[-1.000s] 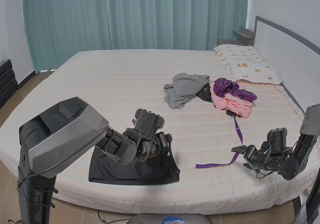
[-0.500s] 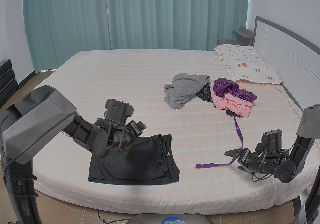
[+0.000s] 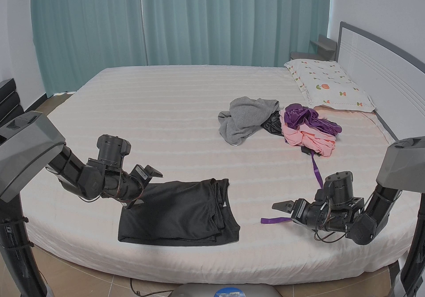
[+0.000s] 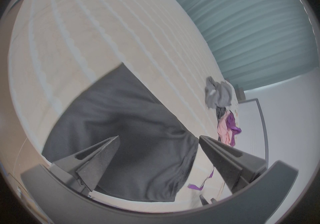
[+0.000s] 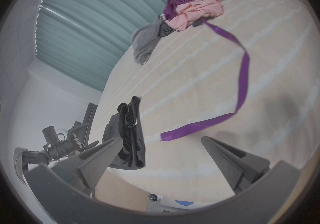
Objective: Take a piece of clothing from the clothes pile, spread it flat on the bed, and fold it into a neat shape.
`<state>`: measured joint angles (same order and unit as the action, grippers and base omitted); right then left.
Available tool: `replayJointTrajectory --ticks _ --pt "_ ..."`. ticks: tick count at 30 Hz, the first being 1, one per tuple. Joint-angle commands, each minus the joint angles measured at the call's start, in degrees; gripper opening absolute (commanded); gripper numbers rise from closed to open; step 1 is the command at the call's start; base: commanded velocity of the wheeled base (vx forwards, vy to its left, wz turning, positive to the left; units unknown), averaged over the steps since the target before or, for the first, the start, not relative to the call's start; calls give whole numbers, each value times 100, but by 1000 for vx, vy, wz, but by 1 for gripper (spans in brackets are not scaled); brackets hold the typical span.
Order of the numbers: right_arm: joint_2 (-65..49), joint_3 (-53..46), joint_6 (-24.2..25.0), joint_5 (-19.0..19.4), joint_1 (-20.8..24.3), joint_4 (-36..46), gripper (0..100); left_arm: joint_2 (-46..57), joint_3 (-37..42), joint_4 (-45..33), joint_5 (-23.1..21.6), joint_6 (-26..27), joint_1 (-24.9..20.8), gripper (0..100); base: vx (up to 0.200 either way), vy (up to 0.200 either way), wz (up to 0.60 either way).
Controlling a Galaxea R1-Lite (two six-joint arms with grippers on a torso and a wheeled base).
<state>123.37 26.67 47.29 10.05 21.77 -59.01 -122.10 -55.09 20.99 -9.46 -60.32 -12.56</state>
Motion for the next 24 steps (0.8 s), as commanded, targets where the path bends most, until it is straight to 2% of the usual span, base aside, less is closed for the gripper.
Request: replayJointTrajectory --ticks 1,5,9,14,18,24 --pt "293 347 -35 6 284 57 100 28 112 -16 -232 -15 298 100 0 200 0" --pt "416 470 -123 33 433 57 100 99 218 1 -557 -6 517 100 0 200 0" --pt "486 488 -378 68 477 57 100 116 244 -7 -645 -6 605 100 0 200 0" --pt "495 453 -492 41 600 22 100 46 253 10 -671 11 632 100 0 200 0" --pt "495 409 -633 33 600 4 100 20 262 1 -838 20 649 100 0 200 0" --pt "442 365 -712 -3 556 4 100 11 288 1 -847 29 658 100 0 167 0"
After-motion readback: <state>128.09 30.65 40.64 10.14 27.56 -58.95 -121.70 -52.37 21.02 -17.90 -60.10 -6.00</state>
